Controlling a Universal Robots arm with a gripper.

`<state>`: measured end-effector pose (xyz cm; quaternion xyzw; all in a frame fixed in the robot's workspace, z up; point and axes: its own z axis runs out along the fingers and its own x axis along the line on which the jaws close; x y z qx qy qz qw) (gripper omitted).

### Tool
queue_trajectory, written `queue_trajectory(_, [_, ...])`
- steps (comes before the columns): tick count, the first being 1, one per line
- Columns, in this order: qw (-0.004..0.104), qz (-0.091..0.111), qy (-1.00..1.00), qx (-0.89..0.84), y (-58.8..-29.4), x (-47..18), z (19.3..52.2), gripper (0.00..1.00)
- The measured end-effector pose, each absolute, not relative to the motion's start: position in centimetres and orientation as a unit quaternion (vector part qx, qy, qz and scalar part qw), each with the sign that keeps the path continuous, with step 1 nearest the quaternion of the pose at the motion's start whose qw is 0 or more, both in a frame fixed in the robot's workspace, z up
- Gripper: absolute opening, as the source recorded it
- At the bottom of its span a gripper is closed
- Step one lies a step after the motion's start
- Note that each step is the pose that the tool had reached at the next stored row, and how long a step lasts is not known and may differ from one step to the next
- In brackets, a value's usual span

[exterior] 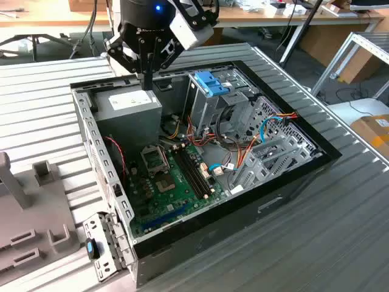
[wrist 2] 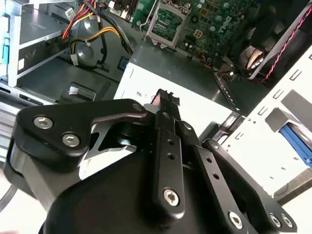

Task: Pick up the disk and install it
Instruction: 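Reach for the disk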

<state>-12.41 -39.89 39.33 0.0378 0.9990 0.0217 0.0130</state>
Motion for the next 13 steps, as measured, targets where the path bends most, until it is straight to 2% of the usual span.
queue_trajectory(13, [0.013,0.022,0.999,0.038,-39.9,-12.69,39.33,0.11])
